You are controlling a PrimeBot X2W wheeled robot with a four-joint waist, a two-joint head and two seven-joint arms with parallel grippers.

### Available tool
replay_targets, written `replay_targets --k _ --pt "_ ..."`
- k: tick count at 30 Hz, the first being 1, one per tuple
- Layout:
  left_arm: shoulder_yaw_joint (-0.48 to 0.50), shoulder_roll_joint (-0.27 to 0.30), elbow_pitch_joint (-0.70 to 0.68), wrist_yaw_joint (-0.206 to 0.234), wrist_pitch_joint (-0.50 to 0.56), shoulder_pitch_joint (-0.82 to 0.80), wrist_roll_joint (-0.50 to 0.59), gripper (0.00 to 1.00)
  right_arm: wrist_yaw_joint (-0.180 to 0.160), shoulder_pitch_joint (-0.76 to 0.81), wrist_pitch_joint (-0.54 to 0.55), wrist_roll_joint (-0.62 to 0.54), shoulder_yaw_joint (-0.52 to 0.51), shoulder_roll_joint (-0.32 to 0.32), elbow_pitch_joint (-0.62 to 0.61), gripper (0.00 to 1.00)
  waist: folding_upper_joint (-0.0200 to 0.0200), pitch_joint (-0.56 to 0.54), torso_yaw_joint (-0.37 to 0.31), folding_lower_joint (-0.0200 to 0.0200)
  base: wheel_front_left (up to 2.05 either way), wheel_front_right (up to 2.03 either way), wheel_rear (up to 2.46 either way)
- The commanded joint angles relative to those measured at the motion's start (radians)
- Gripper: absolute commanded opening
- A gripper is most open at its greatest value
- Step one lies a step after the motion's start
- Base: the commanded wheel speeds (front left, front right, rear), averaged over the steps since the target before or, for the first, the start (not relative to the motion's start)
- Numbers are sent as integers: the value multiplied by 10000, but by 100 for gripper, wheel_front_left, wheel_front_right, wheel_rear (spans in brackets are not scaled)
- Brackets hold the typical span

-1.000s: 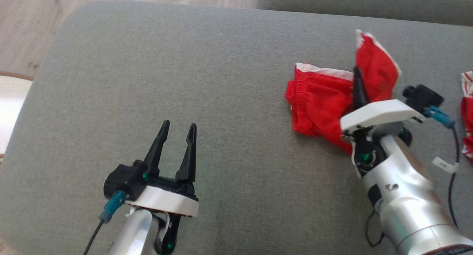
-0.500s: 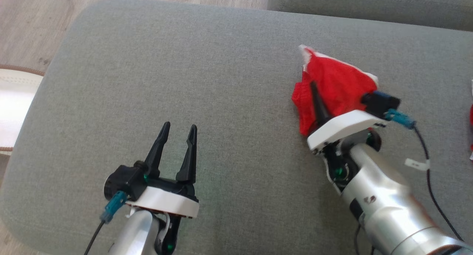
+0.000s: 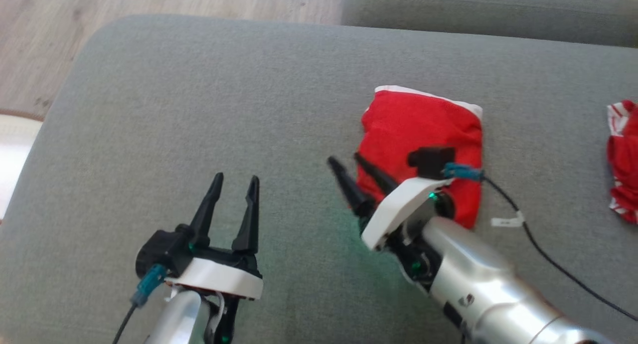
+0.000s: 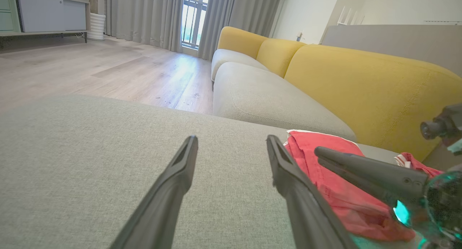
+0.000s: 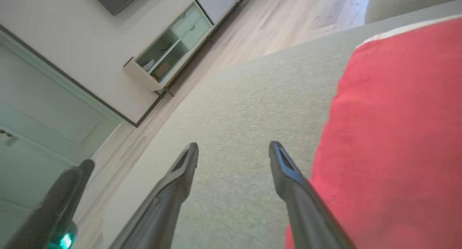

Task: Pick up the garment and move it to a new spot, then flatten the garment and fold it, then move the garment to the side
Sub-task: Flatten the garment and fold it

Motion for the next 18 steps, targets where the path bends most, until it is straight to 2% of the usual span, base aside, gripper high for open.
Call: replay_targets --k 1,6,10,12,13,18 --pt "399 70 -322 14 -51 -200 76 100 -6 77 -41 118 145 160 -412 100 0 -111 -177 0 0 0 0" --pt "616 85 -561 14 -51 -218 156 100 -6 -287 -637 -94 -110 160 -382 100 0 -205 -661 0 0 0 0" --pt "822 83 -924 14 -51 -257 221 100 -6 -775 -1097 -1335 -978 64 267 100 0 -188 -1080 0 0 0 0" --pt "889 82 -1106 14 -51 -265 311 100 -6 -851 -1158 -1920 -1825 -91 369 100 0 -172 -1293 0 0 0 0" --pt "889 82 -1106 14 -51 -265 311 100 -6 -851 -1158 -1920 -1825 -91 369 100 0 -172 -1293 0 0 0 0" --pt "1074 77 -1541 14 -51 -280 303 100 -6 -133 -1170 -4133 -4569 -552 -681 100 0 -105 -1794 0 0 0 0"
